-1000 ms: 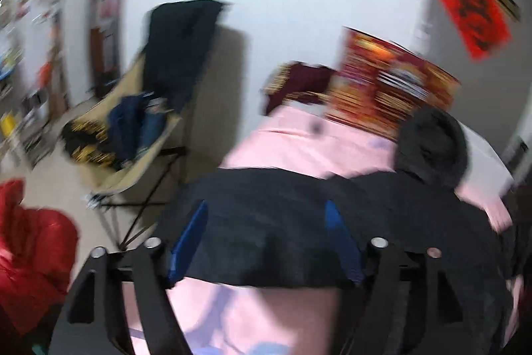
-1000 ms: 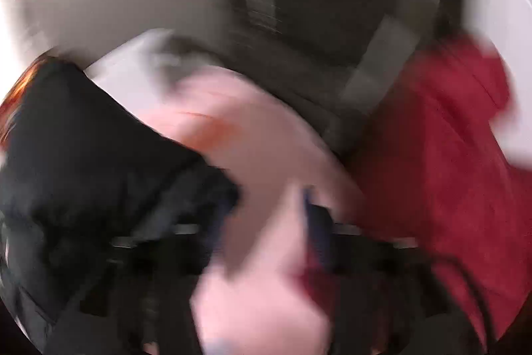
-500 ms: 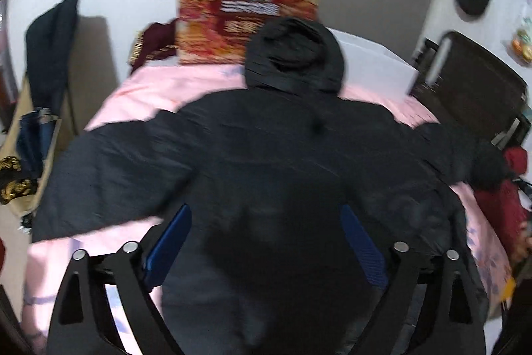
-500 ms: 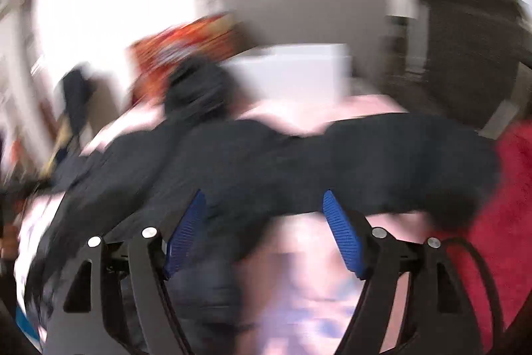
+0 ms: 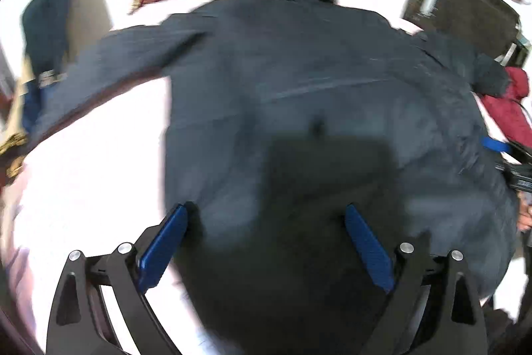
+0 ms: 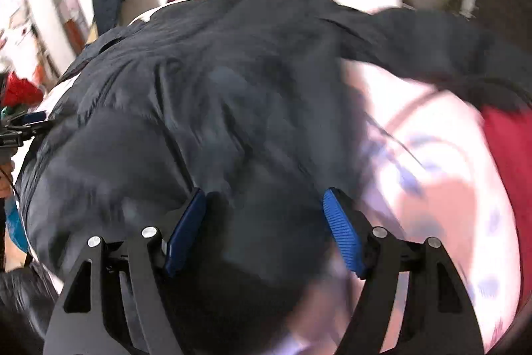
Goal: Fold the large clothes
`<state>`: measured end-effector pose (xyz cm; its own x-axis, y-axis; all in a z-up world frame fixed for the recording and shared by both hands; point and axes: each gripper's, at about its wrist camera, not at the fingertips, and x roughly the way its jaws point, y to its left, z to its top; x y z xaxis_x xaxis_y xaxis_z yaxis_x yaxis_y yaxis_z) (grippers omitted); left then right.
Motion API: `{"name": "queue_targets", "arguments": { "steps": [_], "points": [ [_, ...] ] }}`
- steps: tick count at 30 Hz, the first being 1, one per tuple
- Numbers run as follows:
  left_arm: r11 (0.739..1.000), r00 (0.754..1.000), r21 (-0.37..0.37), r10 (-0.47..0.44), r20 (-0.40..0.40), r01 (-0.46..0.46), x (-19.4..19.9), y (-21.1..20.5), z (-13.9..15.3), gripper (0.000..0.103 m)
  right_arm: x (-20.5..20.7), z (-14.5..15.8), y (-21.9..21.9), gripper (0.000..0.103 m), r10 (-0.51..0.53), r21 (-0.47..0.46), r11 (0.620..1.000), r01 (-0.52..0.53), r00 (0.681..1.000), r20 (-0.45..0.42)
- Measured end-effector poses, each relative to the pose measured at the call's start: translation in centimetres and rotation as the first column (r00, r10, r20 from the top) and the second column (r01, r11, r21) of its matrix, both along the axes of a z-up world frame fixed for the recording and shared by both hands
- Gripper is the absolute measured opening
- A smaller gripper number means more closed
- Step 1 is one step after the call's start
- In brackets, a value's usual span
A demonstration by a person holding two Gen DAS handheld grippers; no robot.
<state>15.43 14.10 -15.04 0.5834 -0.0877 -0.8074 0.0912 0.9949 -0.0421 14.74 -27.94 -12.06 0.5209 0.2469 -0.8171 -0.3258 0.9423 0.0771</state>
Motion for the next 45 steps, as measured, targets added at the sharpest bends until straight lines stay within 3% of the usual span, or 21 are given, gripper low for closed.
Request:
{"name": "queue_targets", "arguments": {
  "steps": [4, 7, 10, 12, 16, 19, 23, 24, 25, 28, 30, 33, 36, 39, 42, 45],
  "points": [
    [0.990, 0.987, -0.009, 0.143, 0.075, -0.143, -4.7, 5.3, 2.0, 0.096, -3.8, 2.3, -4.6, 0.073, -0.123, 0.070, 0.991, 0.118, 0.991, 0.062],
    [0.979, 0.962, -0.065, 0.203, 0.181, -0.194, -8.0, 7.7, 5.0, 0.096, -6.4, 5.3, -7.1, 0.074, -0.176, 0.196, 0.969, 0.152, 0.978, 0.113],
    [0.974, 0.931, -0.152, 0.205, 0.302, -0.166, -10.8, 8.5, 8.5, 0.096, -6.9, 7.6, -8.0, 0.082, -0.177, 0.346, 0.931, 0.117, 0.973, 0.147],
    [0.973, 0.931, -0.205, 0.166, 0.325, -0.102, -11.5, 8.4, 9.4, 0.097, -6.8, 7.8, -7.9, 0.083, -0.165, 0.384, 0.918, 0.099, 0.976, 0.142],
    [0.969, 0.947, -0.244, 0.120, 0.297, -0.046, -10.1, 7.0, 7.9, 0.098, -4.9, 5.9, -5.9, 0.083, -0.137, 0.365, 0.926, 0.096, 0.987, 0.088],
    [0.964, 0.979, -0.264, 0.078, 0.189, -0.026, -8.5, 5.0, 4.2, 0.098, -4.2, 3.4, -3.4, 0.083, -0.094, 0.311, 0.947, 0.079, 0.995, 0.034],
    [0.966, 0.997, -0.259, 0.010, 0.077, 0.011, -6.7, 2.8, 0.2, 0.098, -4.6, 1.1, -2.4, 0.083, -0.077, 0.265, 0.961, 0.081, 0.997, -0.024],
    [0.965, 0.999, -0.263, -0.010, 0.047, 0.022, -6.4, 2.5, -0.9, 0.098, -4.7, 0.4, -2.3, 0.073, -0.076, 0.255, 0.964, 0.081, 0.997, -0.032],
    [0.966, 0.999, -0.257, -0.019, 0.034, 0.027, -6.1, 2.2, -1.6, 0.098, -4.9, -0.3, -2.1, 0.048, -0.063, 0.243, 0.968, 0.069, 0.997, -0.035],
    [0.989, 0.998, -0.141, -0.034, 0.044, 0.040, -6.4, 0.9, -1.9, 0.096, -5.9, -1.2, -1.5, 0.021, -0.004, 0.253, 0.967, 0.016, 0.999, -0.048],
    [0.991, 0.999, -0.126, -0.037, 0.034, 0.041, -6.5, 0.7, -1.9, 0.092, -6.8, -0.9, -1.0, 0.015, 0.036, 0.249, 0.968, -0.023, 0.998, -0.045],
    [0.989, 0.999, -0.143, -0.043, 0.022, 0.046, -6.7, 1.2, -1.7, 0.086, -7.9, -0.5, -0.4, 0.015, 0.074, 0.232, 0.971, -0.059, 0.996, -0.057],
    [0.989, 0.999, -0.138, -0.047, 0.025, 0.049, -7.1, 1.7, -1.7, 0.086, -7.9, -1.0, -0.6, 0.018, 0.072, 0.227, 0.972, -0.053, 0.995, -0.075],
    [0.994, 0.999, -0.102, -0.027, 0.037, 0.031, -7.5, 2.1, -0.6, 0.085, -7.8, 0.3, -1.3, 0.034, 0.044, 0.204, 0.979, -0.025, 0.995, -0.088],
    [1.000, 0.989, -0.015, 0.023, 0.148, -0.021, -8.2, 2.8, 2.4, 0.085, -8.8, 5.6, -2.3, 0.054, -0.002, 0.135, 0.991, -0.012, 0.995, 0.098],
    [0.995, 0.942, 0.022, 0.085, 0.324, -0.098, -8.8, 3.2, 7.4, 0.085, -9.3, 12.1, -2.2, 0.074, -0.040, 0.179, 0.984, -0.018, 0.949, 0.314]
  ]
}}
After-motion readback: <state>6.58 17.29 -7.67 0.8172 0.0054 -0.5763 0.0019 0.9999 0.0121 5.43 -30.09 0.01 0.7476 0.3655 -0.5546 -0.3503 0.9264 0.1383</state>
